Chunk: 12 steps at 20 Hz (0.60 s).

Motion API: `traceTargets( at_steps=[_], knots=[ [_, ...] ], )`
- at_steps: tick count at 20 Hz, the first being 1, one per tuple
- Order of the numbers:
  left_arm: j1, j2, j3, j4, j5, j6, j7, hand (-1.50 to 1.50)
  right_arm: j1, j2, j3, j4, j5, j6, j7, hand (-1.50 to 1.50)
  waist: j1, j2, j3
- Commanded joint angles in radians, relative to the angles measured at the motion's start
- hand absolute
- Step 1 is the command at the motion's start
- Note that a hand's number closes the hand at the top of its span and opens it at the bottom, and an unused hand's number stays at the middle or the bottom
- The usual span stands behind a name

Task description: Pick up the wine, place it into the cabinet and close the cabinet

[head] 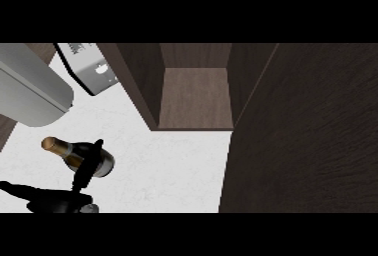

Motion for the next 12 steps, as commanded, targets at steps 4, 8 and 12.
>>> traceTargets(
  at_steps=[4,8,12],
  knots=[
    [-0.002,0.010,-0.005,0.021,0.078,0.007,-0.041,-1.50,-0.005,-0.017,-0.042,-0.068,-0.050,-0.004,0.025,-1.50,0.002,0.000,-0.002],
    [-0.027,0.051,0.015,0.050,0.126,0.007,-0.040,-1.50,0.012,-0.009,0.004,-0.108,-0.042,-0.012,0.054,-1.50,-0.003,-0.002,-0.004],
    [-0.040,-0.009,0.009,0.024,0.131,0.007,-0.083,-1.50,0.013,0.003,0.006,-0.093,-0.019,-0.022,0.035,-1.50,-0.002,-0.003,-0.005]
  ],
)
